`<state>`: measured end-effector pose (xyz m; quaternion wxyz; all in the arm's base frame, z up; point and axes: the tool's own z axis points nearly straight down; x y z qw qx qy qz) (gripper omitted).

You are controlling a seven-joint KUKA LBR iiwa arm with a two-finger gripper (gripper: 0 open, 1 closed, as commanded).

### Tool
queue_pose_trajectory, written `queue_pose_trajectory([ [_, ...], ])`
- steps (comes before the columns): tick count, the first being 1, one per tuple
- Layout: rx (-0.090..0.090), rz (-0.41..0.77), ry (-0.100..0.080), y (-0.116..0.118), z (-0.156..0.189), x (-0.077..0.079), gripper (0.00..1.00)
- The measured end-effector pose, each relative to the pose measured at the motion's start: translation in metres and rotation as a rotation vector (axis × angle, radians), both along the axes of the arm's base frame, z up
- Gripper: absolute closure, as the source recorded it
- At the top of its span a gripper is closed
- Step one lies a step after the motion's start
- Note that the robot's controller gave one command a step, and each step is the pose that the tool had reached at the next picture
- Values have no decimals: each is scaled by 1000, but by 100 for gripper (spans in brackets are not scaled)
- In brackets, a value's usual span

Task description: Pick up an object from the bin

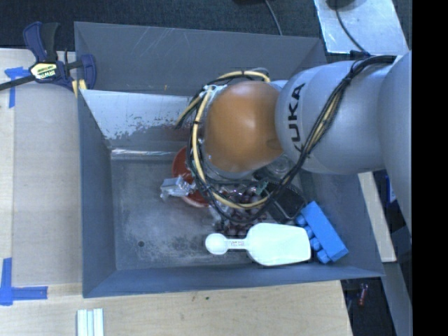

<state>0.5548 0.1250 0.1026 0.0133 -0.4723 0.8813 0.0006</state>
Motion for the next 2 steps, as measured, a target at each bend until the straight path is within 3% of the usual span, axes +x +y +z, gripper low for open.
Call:
queue_pose_trajectory([
  [1,1,23,-3,11,-10,-5,0],
  [2,-1,121,-6,-9,33,-59,100],
])
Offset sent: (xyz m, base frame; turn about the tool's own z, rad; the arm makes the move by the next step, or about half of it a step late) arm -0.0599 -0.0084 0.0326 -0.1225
